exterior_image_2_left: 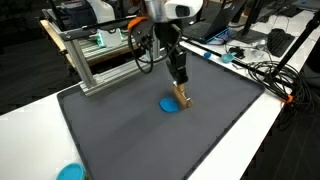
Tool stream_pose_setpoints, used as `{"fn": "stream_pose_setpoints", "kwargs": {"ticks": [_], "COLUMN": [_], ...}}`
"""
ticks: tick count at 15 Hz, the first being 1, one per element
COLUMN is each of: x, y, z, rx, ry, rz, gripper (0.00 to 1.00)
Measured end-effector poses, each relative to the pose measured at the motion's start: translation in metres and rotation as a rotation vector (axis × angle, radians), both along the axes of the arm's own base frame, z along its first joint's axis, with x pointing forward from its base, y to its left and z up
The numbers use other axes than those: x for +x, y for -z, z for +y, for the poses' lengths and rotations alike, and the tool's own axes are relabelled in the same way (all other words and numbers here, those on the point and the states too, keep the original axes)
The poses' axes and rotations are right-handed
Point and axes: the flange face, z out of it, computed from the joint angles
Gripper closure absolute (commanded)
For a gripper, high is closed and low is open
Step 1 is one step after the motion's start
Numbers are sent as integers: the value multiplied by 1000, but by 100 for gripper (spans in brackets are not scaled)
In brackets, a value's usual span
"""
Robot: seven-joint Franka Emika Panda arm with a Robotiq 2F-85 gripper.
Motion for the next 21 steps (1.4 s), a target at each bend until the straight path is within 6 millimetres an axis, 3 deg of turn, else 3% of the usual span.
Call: {"fn": "stream_pose_setpoints", "kwargs": {"ticks": [7,21], "x": [-20,-34], "y": [21,20], "z": [-25,-61], "rx": [-15,-141], "ry": [101,225], "rz": [42,195], "gripper": [79,79]}}
